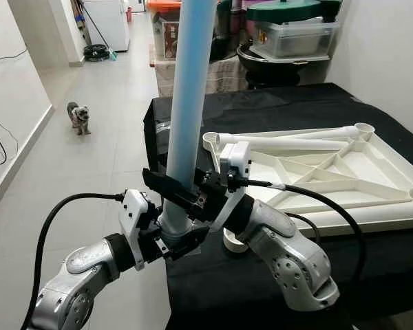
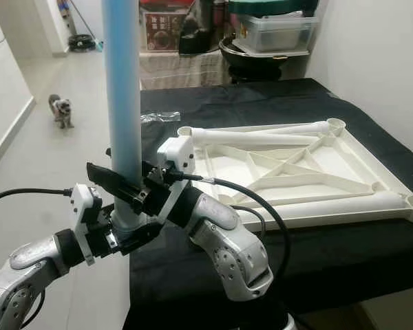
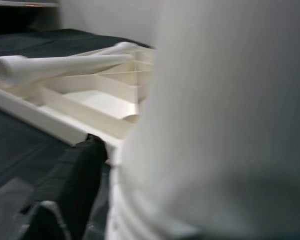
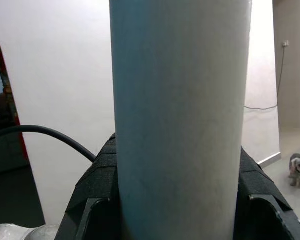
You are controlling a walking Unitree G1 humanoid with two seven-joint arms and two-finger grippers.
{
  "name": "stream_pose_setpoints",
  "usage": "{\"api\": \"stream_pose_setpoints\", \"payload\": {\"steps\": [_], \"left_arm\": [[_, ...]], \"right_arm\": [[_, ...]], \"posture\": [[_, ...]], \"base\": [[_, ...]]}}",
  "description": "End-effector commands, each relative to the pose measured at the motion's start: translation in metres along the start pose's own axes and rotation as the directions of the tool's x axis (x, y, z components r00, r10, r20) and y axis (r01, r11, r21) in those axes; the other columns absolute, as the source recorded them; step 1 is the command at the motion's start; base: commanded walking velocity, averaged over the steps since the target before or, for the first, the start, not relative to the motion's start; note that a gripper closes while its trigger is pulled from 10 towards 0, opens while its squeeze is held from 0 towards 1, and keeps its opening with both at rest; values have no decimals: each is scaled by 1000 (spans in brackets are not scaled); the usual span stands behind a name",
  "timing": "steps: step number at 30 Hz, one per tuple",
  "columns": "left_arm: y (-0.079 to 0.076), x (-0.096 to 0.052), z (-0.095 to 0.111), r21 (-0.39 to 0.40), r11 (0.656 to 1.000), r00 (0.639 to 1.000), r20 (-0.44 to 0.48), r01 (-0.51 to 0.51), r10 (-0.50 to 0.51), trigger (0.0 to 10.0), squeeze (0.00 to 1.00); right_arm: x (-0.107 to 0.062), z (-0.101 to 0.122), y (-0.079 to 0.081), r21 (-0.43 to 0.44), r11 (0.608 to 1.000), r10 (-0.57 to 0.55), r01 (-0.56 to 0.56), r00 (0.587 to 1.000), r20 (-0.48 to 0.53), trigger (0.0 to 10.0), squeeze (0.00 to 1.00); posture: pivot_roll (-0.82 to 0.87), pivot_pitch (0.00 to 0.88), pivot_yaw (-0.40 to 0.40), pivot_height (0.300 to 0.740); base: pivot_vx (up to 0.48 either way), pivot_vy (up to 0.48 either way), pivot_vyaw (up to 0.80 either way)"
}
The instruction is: Building children table
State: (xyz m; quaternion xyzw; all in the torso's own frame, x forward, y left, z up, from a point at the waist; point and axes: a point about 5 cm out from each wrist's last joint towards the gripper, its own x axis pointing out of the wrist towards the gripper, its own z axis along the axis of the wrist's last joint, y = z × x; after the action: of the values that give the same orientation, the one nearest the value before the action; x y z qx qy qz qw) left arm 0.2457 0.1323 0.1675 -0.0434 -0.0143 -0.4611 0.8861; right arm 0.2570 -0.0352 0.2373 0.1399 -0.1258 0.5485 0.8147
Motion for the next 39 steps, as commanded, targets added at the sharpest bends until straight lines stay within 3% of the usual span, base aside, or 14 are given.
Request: {"api": "stream_pose_setpoints", "payload": {"steps": [1, 12, 13, 14, 15, 16, 17, 29, 30, 31, 39], "left_arm": [[2, -1, -1, -2, 1000, 1000, -8, -1, 1, 0, 0], [-2, -5, -6, 18, 999, 997, -60, 41, -40, 0, 0], [-3, -6, -6, 35, 998, 996, -73, 44, -41, 1529, 0], [-2, -6, -6, 49, 998, 996, -85, 46, -41, 3922, 0], [-2, -7, -6, 65, 997, 995, -96, 44, -38, 8431, 0], [-2, -7, -6, 65, 997, 995, -96, 44, -38, 8431, 0], [0, -8, -5, 96, 994, 993, -111, 41, -31, 10000, 0], [7, -24, 0, 174, 982, 982, -182, 77, -45, 10000, 0], [9, -25, 0, 182, 980, 981, -189, 80, -45, 10000, 0], [10, -25, 0, 190, 978, 979, -199, 83, -44, 10000, 0], [13, -25, -5, 219, 971, 974, -224, 94, -43, 10000, 0]], "right_arm": [[1, 0, 7, 6, 999, 39, -39, 999, -1, 10000, 0], [-1, 1, -1, 1, 1000, 3, -3, 1000, -18, 10000, 0], [-1, 0, -2, 1, 1000, -3, 3, 1000, -28, 10000, 0], [-2, -1, -4, 2, 1000, -11, 11, 999, -35, 10000, 0], [-2, -1, -5, 5, 1000, -16, 16, 999, -38, 10000, 0], [-2, -1, -5, 5, 1000, -16, 16, 999, -38, 10000, 0], [-3, -1, -7, 14, 1000, -21, 21, 999, -39, 10000, 1000], [-12, 6, -17, 52, 998, -15, 19, 997, -82, 10000, 1000], [-11, 6, -18, 74, 997, -14, 20, 996, -85, 10000, 651], [-10, 6, -17, 96, 995, -11, 19, 997, -80, 10000, 0], [-3, 2, 0, 225, 974, 46, -36, 998, -40, 10000, 0]], "posture": [[17, 0, 0, 740], [22, 0, -4, 740], [23, 0, -7, 740], [23, 0, -7, 740], [24, 0, -8, 740], [24, 0, -8, 740], [24, 0, -9, 740], [20, 0, -9, 740], [18, 0, -12, 740], [19, 0, -13, 740], [16, 0, -13, 740]], "base": [[0, 0, 0], [0, 0, 0], [0, 0, 0], [0, 0, 0], [0, 0, 0], [0, 0, 0], [0, 0, 0], [0, 0, 0], [0, 0, 0], [0, 0, 0], [0, 0, 0]]}}
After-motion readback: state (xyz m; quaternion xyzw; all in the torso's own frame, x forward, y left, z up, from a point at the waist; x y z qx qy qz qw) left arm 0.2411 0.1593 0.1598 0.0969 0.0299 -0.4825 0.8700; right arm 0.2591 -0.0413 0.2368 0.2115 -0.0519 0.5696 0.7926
